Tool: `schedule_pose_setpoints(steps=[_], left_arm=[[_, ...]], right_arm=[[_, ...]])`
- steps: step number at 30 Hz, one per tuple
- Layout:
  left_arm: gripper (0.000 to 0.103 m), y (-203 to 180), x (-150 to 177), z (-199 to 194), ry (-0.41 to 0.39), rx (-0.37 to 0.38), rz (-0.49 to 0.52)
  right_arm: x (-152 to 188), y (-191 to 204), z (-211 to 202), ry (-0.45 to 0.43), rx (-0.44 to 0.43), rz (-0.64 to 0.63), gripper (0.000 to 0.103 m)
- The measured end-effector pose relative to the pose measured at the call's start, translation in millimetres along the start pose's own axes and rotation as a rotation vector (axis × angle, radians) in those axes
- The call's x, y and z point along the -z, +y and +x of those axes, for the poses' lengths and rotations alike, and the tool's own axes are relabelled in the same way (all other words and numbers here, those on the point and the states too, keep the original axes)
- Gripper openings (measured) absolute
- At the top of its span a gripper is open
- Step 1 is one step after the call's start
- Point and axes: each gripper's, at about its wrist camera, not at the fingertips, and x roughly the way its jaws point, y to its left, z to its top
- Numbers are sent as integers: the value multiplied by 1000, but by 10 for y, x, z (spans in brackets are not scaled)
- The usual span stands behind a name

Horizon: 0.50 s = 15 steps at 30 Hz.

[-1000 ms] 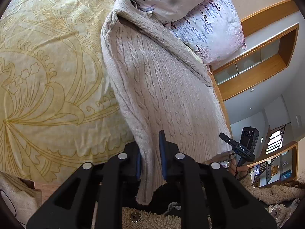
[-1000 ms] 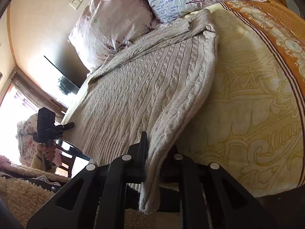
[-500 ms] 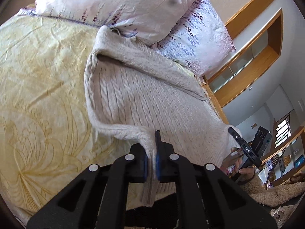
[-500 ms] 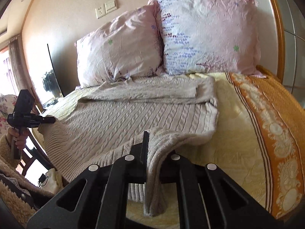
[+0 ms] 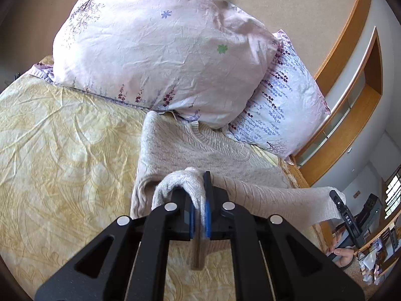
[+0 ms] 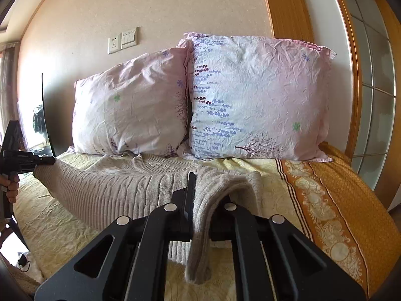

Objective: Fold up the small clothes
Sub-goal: 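Grasp the sweater hem with the left tool and lift it toward the collar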

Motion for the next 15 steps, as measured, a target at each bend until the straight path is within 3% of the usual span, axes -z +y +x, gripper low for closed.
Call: schedule_pose_setpoints(steps=[9,12,15], left_arm=[[6,-62,-377,579,-20,-98,21],[6,17,-452,822,6,-123,-8],[6,164,-448,1086,56,-156,-47]], right_arm=[[-168,-192,706,80,36,125,7],[-124,-307,997,145,38,195,7],[31,-492,1313,266,15,323,7]])
